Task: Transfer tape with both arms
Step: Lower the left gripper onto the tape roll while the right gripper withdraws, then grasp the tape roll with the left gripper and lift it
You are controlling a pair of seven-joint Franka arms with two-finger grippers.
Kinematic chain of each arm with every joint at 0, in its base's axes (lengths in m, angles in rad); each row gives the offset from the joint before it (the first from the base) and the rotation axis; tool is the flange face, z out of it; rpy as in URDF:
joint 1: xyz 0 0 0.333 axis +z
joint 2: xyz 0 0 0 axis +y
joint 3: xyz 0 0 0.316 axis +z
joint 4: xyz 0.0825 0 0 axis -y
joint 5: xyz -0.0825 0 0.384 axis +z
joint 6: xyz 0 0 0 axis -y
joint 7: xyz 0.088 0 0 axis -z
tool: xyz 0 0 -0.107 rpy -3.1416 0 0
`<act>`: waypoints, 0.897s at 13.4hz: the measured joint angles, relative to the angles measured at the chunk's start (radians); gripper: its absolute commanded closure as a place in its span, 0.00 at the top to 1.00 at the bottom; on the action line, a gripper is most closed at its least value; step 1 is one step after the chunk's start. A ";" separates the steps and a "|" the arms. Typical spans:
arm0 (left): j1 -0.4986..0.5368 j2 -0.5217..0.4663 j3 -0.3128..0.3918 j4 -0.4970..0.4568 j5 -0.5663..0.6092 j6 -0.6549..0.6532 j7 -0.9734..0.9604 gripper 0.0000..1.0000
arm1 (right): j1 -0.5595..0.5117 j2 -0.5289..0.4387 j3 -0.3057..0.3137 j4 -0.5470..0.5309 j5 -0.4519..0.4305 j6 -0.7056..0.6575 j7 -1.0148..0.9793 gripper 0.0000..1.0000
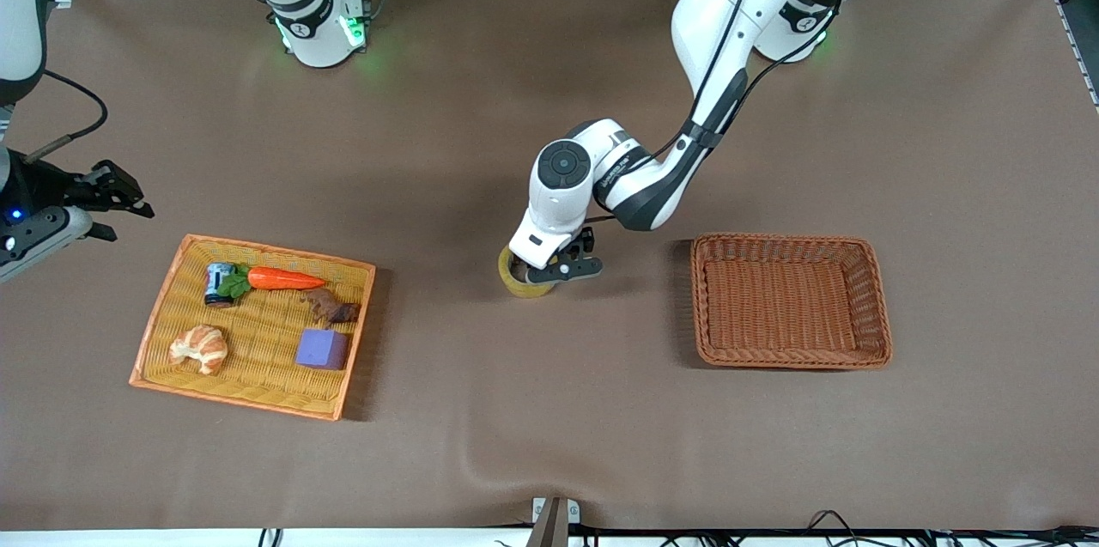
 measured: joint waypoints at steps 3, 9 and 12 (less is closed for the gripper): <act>-0.001 0.006 0.002 0.004 0.000 0.002 0.000 0.18 | 0.000 -0.001 0.000 0.010 0.000 -0.013 -0.002 0.60; 0.000 0.004 0.006 0.021 0.000 0.002 -0.001 0.00 | 0.000 -0.001 0.000 0.011 0.001 -0.014 -0.018 0.60; 0.020 -0.053 0.014 0.048 0.000 -0.098 -0.003 0.00 | 0.001 -0.005 0.005 0.014 0.001 -0.019 -0.021 0.60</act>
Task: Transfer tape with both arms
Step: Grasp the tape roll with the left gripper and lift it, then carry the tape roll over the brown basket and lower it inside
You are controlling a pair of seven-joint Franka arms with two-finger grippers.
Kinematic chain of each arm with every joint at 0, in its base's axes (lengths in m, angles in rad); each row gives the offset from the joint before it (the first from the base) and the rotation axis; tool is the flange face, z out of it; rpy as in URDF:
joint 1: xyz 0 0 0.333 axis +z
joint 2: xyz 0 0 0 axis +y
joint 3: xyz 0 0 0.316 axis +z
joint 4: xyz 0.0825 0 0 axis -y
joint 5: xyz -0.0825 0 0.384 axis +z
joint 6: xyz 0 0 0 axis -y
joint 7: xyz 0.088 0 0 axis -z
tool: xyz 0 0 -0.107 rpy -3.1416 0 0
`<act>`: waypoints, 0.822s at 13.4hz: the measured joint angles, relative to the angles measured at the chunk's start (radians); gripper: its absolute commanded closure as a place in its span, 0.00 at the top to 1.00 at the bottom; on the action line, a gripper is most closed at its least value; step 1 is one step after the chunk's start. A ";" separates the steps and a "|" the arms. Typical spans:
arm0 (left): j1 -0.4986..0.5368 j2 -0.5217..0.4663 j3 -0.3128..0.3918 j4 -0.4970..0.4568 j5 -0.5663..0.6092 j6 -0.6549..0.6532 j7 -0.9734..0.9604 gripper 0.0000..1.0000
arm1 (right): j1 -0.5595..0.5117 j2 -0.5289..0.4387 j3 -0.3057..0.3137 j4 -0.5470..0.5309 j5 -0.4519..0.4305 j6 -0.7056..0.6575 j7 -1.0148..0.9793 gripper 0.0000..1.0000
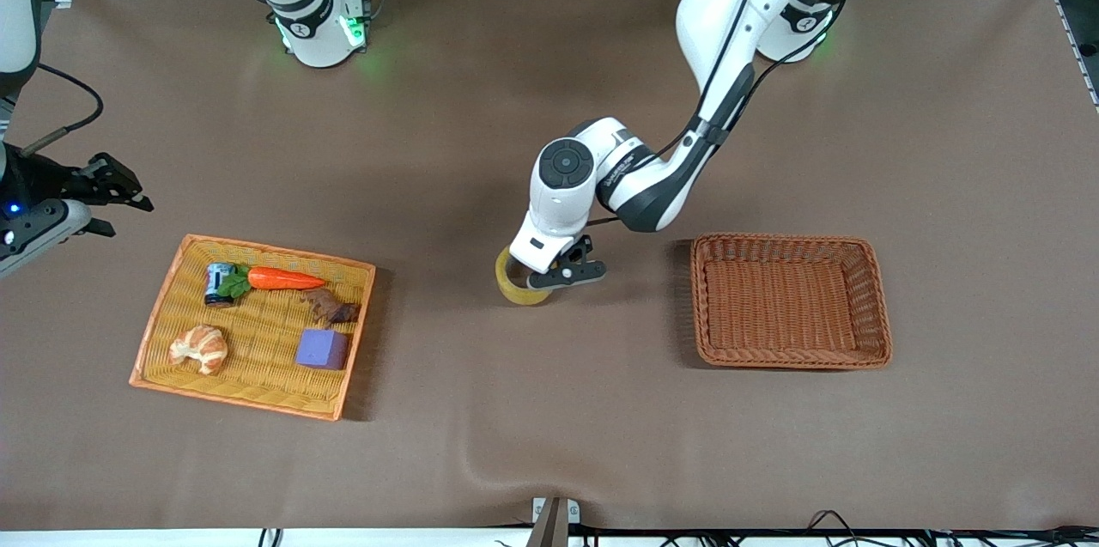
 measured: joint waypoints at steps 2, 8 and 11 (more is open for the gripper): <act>0.041 -0.067 0.004 0.003 0.004 -0.072 0.002 0.00 | 0.004 -0.020 0.006 0.004 0.000 -0.003 0.000 0.58; 0.218 -0.244 0.007 0.000 0.011 -0.300 0.269 0.00 | 0.034 -0.066 0.014 -0.013 -0.006 0.011 -0.005 0.58; 0.298 -0.264 0.008 -0.017 0.011 -0.368 0.452 0.00 | 0.068 -0.072 0.014 -0.049 -0.014 0.053 -0.005 0.58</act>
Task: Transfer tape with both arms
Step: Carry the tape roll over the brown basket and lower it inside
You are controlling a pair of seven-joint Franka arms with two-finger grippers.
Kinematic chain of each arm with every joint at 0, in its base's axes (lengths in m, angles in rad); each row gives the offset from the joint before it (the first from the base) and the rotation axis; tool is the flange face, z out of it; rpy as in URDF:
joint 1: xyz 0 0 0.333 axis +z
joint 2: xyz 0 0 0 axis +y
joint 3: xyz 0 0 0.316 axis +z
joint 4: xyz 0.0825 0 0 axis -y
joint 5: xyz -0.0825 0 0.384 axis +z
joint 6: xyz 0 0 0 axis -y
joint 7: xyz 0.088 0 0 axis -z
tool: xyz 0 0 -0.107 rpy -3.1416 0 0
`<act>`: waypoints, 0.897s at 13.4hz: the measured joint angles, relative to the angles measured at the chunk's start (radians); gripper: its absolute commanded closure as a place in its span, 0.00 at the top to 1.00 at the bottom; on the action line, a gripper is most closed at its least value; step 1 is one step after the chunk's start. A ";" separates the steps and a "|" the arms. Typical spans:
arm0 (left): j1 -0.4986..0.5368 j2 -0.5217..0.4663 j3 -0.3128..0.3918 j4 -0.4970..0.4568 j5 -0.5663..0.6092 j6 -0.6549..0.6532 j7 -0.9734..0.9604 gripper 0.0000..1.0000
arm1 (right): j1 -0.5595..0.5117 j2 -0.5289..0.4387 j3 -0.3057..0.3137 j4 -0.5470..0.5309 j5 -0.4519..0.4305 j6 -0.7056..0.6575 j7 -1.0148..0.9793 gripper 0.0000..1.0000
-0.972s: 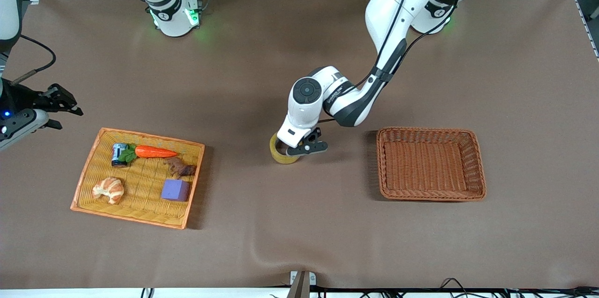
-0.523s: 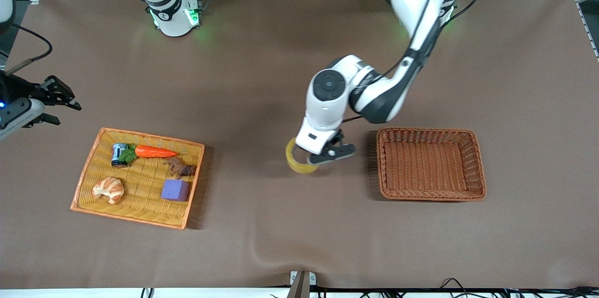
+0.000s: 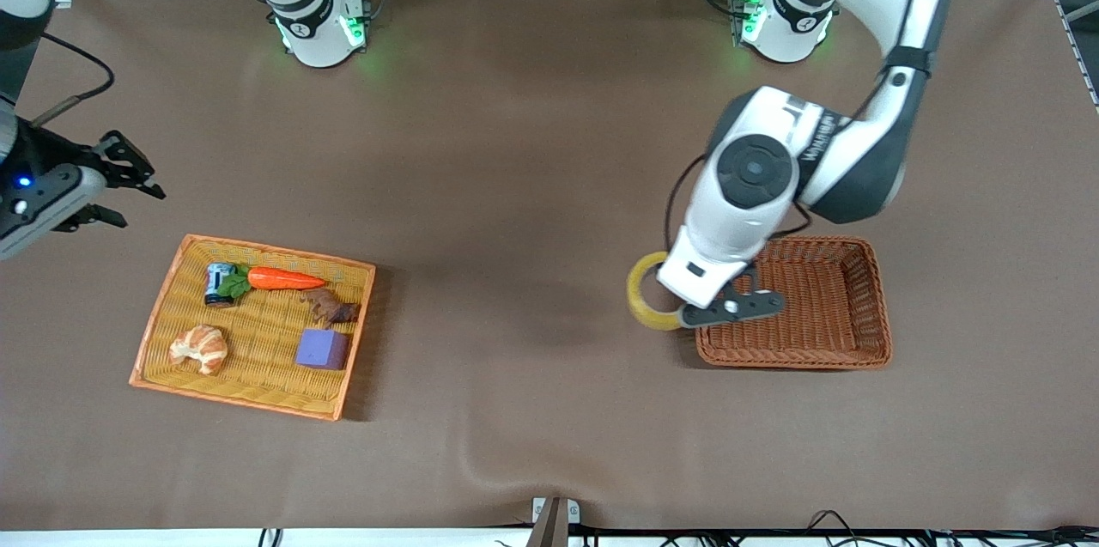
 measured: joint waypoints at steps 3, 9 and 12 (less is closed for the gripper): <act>0.054 0.000 0.001 -0.025 0.000 -0.002 0.120 0.00 | 0.009 -0.028 0.000 -0.055 -0.004 0.036 -0.004 0.58; 0.178 -0.006 0.000 -0.141 0.025 0.128 0.311 0.00 | 0.041 -0.062 0.000 -0.131 -0.035 0.084 -0.007 0.59; 0.268 -0.016 -0.001 -0.281 0.026 0.282 0.401 0.00 | 0.043 -0.062 0.000 -0.138 -0.035 0.087 -0.007 0.59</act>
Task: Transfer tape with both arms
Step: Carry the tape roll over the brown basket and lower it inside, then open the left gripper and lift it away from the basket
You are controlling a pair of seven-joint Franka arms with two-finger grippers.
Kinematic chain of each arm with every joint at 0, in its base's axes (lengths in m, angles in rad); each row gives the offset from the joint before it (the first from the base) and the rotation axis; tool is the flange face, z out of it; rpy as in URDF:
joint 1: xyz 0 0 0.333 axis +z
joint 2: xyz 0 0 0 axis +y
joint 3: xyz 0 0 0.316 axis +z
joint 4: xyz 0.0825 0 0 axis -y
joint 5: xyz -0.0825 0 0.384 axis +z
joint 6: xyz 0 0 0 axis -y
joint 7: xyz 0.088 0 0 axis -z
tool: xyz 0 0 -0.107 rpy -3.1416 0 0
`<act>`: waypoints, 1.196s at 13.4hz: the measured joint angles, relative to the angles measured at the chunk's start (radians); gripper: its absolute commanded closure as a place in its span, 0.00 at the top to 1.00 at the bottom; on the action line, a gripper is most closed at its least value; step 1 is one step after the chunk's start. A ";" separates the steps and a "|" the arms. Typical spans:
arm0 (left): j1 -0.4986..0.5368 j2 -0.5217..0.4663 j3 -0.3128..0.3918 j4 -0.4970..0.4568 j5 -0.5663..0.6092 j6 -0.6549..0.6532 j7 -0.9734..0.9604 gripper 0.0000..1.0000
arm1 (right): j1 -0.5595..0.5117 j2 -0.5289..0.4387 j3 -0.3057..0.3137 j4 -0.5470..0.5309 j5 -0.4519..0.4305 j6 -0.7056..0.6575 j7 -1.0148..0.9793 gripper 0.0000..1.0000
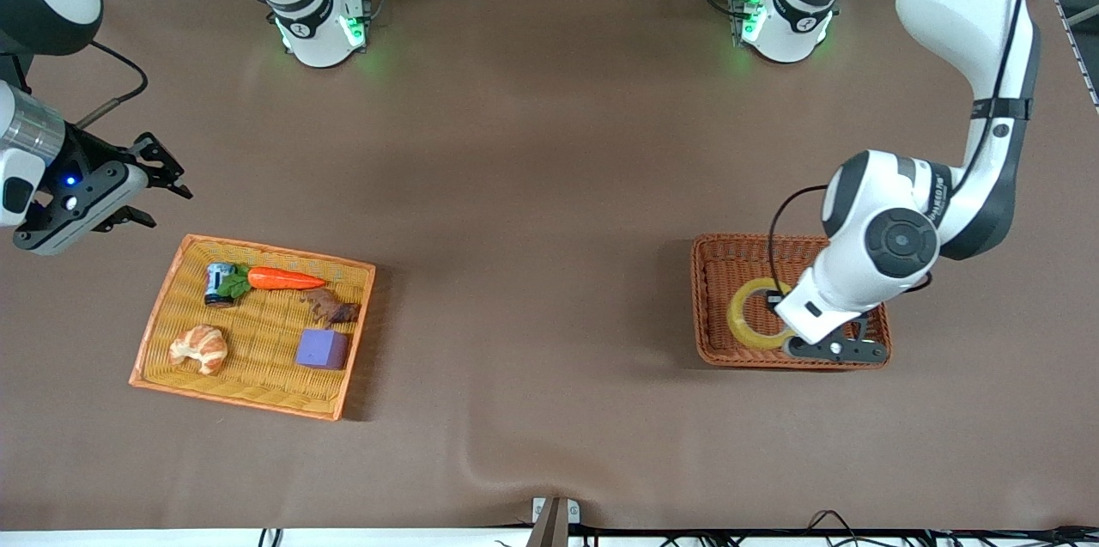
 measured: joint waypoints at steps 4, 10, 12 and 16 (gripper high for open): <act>0.038 -0.002 -0.005 -0.117 0.000 0.086 0.032 0.00 | 0.004 0.000 0.000 -0.006 0.000 0.002 0.000 0.59; 0.068 0.003 -0.006 -0.238 0.013 0.217 0.038 1.00 | 0.005 0.000 0.000 -0.009 0.000 0.002 0.000 0.90; 0.070 -0.002 -0.006 -0.232 0.018 0.221 0.052 1.00 | 0.005 0.000 0.000 -0.009 0.000 0.004 0.000 1.00; 0.070 -0.115 -0.019 -0.174 0.019 0.125 0.061 1.00 | 0.005 -0.012 0.000 -0.005 -0.005 0.005 0.001 1.00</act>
